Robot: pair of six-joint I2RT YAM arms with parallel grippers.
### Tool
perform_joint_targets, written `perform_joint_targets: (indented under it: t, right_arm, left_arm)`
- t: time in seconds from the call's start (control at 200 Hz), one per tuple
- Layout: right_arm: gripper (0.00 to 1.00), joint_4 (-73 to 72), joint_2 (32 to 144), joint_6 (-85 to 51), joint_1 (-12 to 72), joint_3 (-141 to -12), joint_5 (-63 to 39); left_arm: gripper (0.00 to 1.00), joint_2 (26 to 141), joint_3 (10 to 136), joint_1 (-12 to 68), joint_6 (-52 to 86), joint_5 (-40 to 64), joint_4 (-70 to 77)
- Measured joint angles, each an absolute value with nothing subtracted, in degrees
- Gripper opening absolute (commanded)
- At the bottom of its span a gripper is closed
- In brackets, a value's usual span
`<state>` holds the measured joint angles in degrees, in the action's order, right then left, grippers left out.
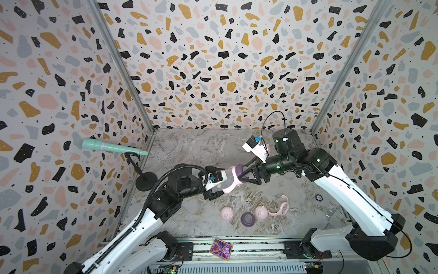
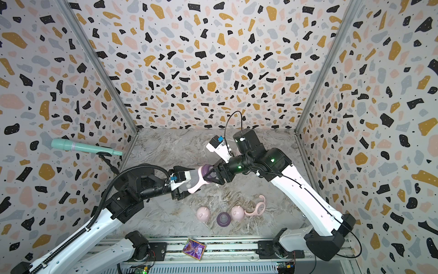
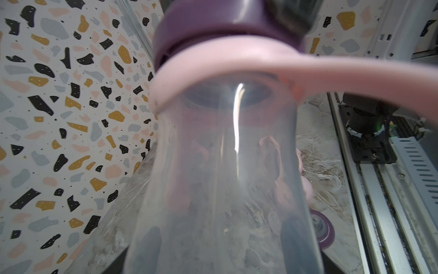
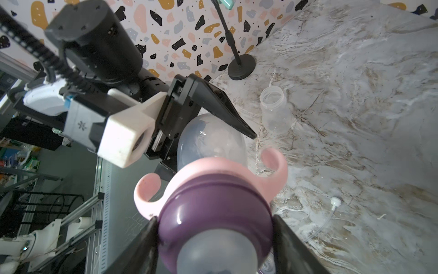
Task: Assemble the baby bottles
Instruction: Screw the nipple onto the baby bottle.
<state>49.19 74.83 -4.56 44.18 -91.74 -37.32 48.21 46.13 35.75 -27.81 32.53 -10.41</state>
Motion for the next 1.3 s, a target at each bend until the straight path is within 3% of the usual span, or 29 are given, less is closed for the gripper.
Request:
perform_joint_targets:
  t: [0.185, 0.451, 0.701, 1.001, 1.302]
  right_arm:
    - [0.00, 46.5, 68.0, 4.7, 47.4, -87.0, -34.9]
    - [0.00, 45.5, 64.6, 13.7, 48.0, -85.0, -36.4]
    - [0.00, 47.2, 65.1, 17.3, 48.3, -85.3, -36.8]
    - [0.00, 39.9, 69.5, 6.8, 47.8, -85.7, -40.6]
    - [0.00, 19.4, 74.8, -34.7, 45.1, -80.6, -41.1]
  left_arm:
    - [0.00, 49.2, 49.1, 35.7, -25.7, 42.5, -15.0]
    - [0.00, 52.1, 53.5, 35.2, -26.5, 51.4, -21.7]
    - [0.00, 52.5, 53.6, 35.0, -27.3, 53.2, -24.0]
    - [0.00, 41.6, 45.8, 35.6, -25.1, 36.8, -13.6]
    - [0.00, 38.7, 42.6, 35.9, -33.6, 12.8, -8.0]
